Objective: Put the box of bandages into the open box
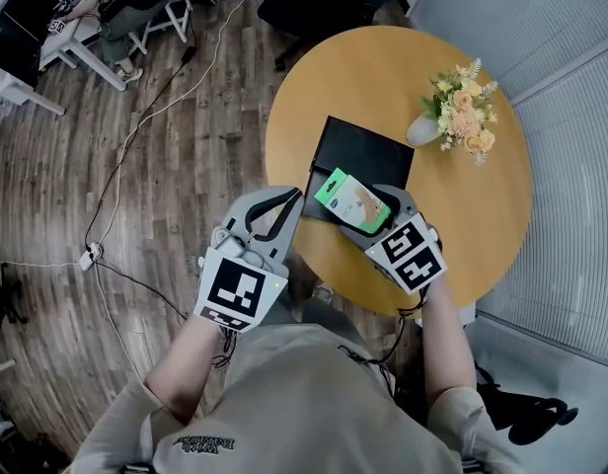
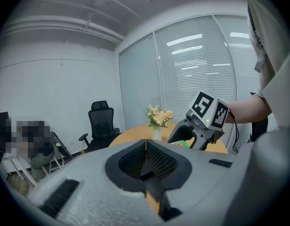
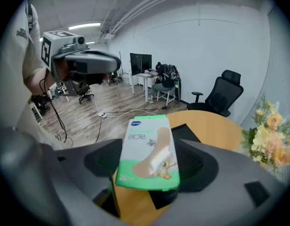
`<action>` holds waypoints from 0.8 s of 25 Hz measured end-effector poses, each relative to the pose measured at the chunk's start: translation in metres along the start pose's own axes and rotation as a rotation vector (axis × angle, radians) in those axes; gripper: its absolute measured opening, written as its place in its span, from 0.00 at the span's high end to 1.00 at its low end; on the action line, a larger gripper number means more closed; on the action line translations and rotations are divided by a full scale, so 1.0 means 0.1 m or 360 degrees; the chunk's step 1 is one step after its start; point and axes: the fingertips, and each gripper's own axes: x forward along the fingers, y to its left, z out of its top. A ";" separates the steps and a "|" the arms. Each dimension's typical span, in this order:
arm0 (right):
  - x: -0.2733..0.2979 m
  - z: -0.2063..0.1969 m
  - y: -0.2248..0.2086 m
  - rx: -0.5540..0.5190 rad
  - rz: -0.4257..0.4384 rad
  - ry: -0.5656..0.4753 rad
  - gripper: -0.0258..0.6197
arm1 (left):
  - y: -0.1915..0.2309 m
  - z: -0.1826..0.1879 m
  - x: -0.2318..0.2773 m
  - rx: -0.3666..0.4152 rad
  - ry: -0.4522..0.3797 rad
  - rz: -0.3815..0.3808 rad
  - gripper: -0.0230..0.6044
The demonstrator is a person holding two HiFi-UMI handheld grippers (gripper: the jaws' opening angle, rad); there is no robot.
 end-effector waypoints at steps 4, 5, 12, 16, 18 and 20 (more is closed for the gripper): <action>0.23 -0.13 0.06 0.0043 0.0042 0.0054 0.41 | 0.02 -0.20 0.06 -0.0037 0.0046 -0.0023 0.93; 0.30 -0.17 0.06 0.0050 0.0055 0.0072 0.41 | 0.03 -0.25 0.08 -0.0054 0.0057 -0.0030 0.93; 0.65 -0.54 -0.01 0.0057 0.0114 0.0241 0.41 | 0.09 -0.66 0.24 -0.0206 0.0156 -0.0084 0.93; 0.80 -0.68 -0.09 0.0076 0.0134 0.0305 0.41 | 0.08 -0.83 0.33 -0.0243 0.0203 -0.0126 0.93; 0.87 -0.76 -0.14 0.0092 0.0146 0.0332 0.41 | 0.07 -0.92 0.37 -0.0295 0.0227 -0.0146 0.93; 0.94 -0.84 -0.17 0.0088 0.0155 0.0360 0.41 | 0.08 -0.98 0.39 -0.0350 0.0238 -0.0150 0.93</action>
